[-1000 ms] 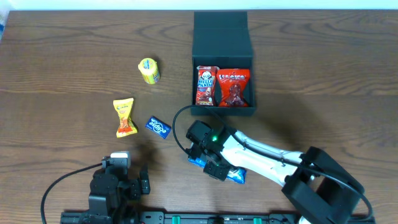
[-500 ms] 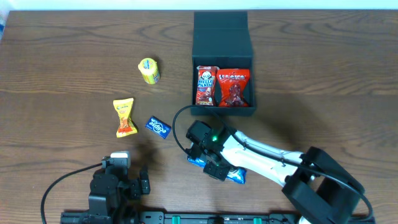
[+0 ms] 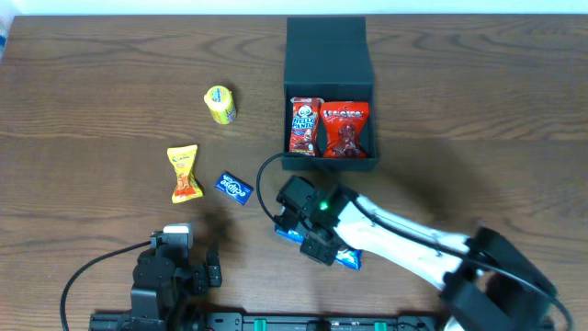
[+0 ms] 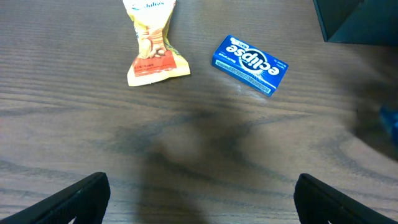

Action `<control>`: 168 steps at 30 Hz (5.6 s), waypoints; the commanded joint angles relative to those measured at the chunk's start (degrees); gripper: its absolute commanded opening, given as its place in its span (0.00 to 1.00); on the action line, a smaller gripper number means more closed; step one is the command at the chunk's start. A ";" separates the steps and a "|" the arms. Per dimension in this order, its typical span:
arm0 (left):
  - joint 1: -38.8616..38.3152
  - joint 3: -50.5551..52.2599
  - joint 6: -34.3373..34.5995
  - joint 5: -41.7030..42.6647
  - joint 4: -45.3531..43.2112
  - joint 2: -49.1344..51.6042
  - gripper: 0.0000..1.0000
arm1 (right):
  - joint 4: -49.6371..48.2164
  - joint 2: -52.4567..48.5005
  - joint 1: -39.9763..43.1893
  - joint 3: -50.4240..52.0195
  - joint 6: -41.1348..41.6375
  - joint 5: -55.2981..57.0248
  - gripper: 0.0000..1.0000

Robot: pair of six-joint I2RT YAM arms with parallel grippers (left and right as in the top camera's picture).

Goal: Pack container
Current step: 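Lift the Oreo pack and carry it over the black box, then lower the Oreo pack into the box between the red packs, then open the right gripper and withdraw it to the right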

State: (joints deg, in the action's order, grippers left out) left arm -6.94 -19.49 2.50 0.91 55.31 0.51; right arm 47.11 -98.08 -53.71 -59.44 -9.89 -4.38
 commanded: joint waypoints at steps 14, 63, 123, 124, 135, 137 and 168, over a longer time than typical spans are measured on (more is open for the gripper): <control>0.22 1.79 -0.81 0.02 1.68 -0.31 0.95 | -2.03 7.43 6.08 -12.50 15.98 1.64 0.02; 0.22 1.79 -0.83 0.02 1.68 -0.31 0.95 | 8.55 -22.99 22.93 -45.55 45.94 4.02 0.01; 0.22 1.79 -0.81 0.02 1.68 -0.31 0.95 | 7.93 -21.64 25.14 -45.57 38.07 2.91 0.99; 0.22 1.79 -0.81 0.02 1.68 -0.31 0.95 | 7.89 -20.31 25.14 -45.57 38.05 3.13 0.99; 0.22 1.79 -0.83 0.02 1.68 -0.31 0.95 | 12.11 -6.64 24.63 -45.57 38.05 12.22 0.99; 0.22 1.79 -0.81 0.02 1.68 -0.31 0.96 | 13.20 -4.17 24.37 -45.48 37.92 15.61 0.99; 0.22 1.79 -0.81 0.02 1.68 -0.31 0.95 | -5.73 50.64 39.30 6.40 20.28 16.28 0.99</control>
State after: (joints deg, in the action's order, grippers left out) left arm -6.94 -19.46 2.48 0.89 55.31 0.51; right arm 41.91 -50.41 -16.67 -56.97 13.52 14.90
